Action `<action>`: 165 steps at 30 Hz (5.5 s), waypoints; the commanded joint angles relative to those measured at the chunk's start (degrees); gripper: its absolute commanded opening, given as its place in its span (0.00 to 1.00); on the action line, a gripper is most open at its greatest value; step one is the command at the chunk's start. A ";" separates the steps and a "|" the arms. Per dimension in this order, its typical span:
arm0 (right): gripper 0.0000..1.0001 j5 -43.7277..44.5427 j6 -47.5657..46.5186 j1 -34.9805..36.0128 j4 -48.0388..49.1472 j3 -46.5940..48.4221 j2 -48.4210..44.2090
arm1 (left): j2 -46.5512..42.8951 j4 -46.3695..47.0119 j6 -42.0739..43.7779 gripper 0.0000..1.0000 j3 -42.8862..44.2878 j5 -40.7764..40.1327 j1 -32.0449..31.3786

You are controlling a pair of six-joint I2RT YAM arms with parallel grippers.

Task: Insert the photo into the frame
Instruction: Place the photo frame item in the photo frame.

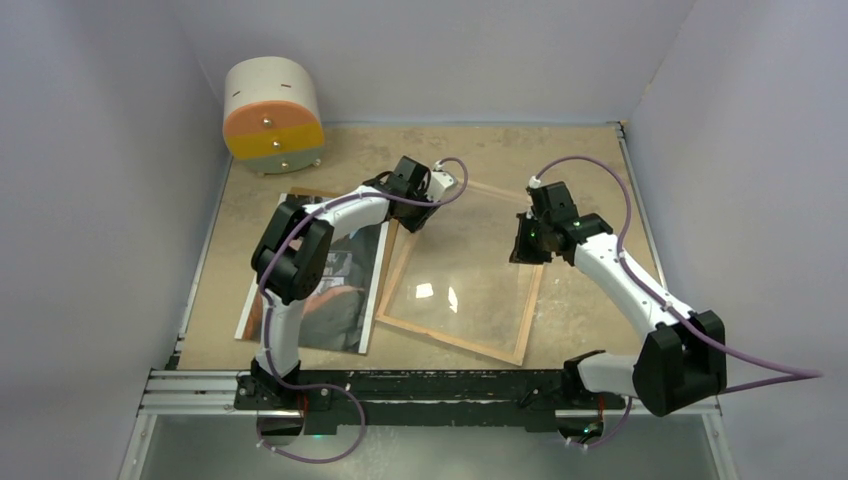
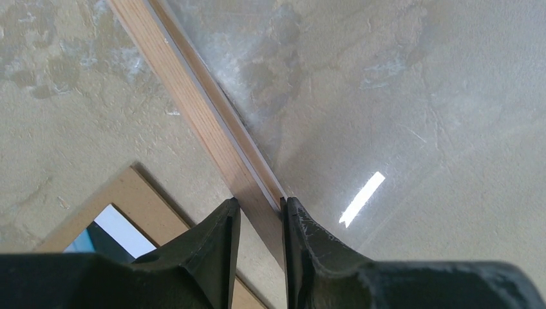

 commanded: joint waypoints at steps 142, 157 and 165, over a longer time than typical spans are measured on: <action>0.00 -52.90 26.85 -20.61 47.97 -22.10 -3.24 | -19.40 5.95 7.09 0.46 -30.71 10.30 2.63; 0.00 -54.14 35.84 -20.63 54.14 -17.75 -6.50 | -19.71 4.43 5.77 0.42 -29.35 13.35 7.38; 0.00 -54.92 41.37 -20.54 60.68 -18.28 -8.27 | -21.00 5.05 3.89 0.41 -28.78 14.04 11.01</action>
